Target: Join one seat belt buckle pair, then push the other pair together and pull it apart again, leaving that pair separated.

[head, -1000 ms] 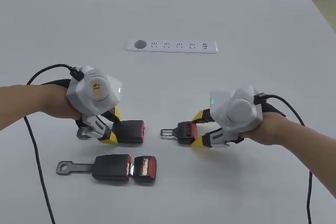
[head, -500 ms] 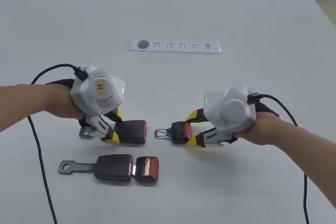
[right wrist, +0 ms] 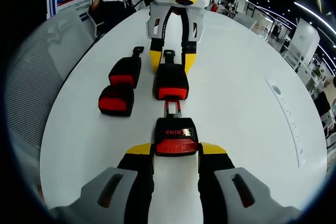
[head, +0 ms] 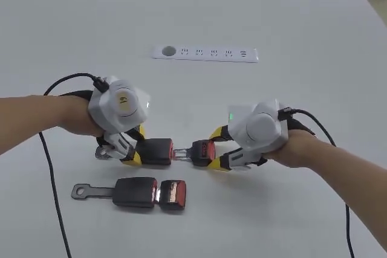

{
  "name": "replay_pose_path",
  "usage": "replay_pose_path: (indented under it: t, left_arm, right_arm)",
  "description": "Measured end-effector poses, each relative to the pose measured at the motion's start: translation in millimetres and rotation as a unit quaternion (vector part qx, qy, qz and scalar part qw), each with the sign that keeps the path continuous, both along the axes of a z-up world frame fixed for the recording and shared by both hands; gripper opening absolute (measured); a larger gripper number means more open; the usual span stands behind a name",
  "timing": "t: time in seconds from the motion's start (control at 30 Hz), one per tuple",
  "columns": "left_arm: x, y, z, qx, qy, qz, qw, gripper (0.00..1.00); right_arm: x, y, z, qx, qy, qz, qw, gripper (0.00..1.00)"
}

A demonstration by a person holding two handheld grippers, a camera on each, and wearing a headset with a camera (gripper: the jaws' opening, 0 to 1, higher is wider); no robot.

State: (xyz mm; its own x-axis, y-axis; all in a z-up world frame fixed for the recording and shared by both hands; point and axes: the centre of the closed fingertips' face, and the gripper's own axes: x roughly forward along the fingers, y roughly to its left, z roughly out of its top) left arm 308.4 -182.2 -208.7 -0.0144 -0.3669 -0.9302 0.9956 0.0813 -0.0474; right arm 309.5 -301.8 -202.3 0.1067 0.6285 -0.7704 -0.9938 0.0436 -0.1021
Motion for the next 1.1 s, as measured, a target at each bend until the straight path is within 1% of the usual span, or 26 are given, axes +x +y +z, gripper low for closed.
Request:
replay_pose_path:
  t: [0.03,0.1,0.2,0.5,0.57,0.7,0.77,0.93,0.97,1.07,1.1]
  left_arm:
    - [-0.2,0.0,0.0,0.000,0.000,0.000,1.0000,0.30]
    - [-0.2,0.2,-0.2,-0.001,0.001,0.001,1.0000,0.30]
    - [0.9,1.0,-1.3,-0.001,0.001,0.000,1.0000,0.31]
    - [2.1,2.3,-3.2,0.002,-0.001,-0.002,1.0000,0.31]
    - [1.8,2.0,-3.1,0.002,-0.001,-0.002,1.0000,0.31]
    - [3.3,2.8,-4.8,0.001,-0.001,-0.001,1.0000,0.31]
    - [2.3,1.8,-4.1,0.001,-0.003,-0.003,1.0000,0.31]
    - [2.5,1.5,-4.4,0.003,-0.008,-0.006,0.9999,0.31]
    - [2.8,1.6,-4.8,0.004,-0.011,-0.007,0.9999,0.31]
    - [3.3,1.8,-5.2,0.003,-0.012,-0.003,0.9999,0.30]
    - [3.5,2.0,-5.4,0.003,-0.013,-0.003,0.9999,0.30]
  right_arm:
    - [0.2,-1.2,-1.9,-0.008,0.000,-0.001,1.0000,0.30]
    - [1.2,1.2,-3.4,-0.003,0.003,-0.001,1.0000,0.30]
    - [-1.0,3.4,-4.3,-0.004,0.002,0.000,1.0000,0.30]
    - [1.8,17.4,-5.5,0.001,0.005,0.000,1.0000,0.30]
    - [0.7,17.0,-5.3,-0.002,0.003,0.000,1.0000,0.30]
    - [0.8,15.9,-4.9,-0.001,0.003,0.000,1.0000,0.30]
    - [1.1,16.6,-6.1,-0.007,-0.001,0.001,1.0000,0.30]
    - [0.2,15.2,-4.1,-0.006,-0.002,0.001,1.0000,0.29]
    - [0.4,15.3,-4.1,-0.005,-0.001,0.000,1.0000,0.29]
    - [-0.3,15.9,-4.0,-0.004,0.006,-0.008,0.9999,0.29]
    - [0.0,16.3,-4.4,-0.004,0.005,-0.008,0.9999,0.29]
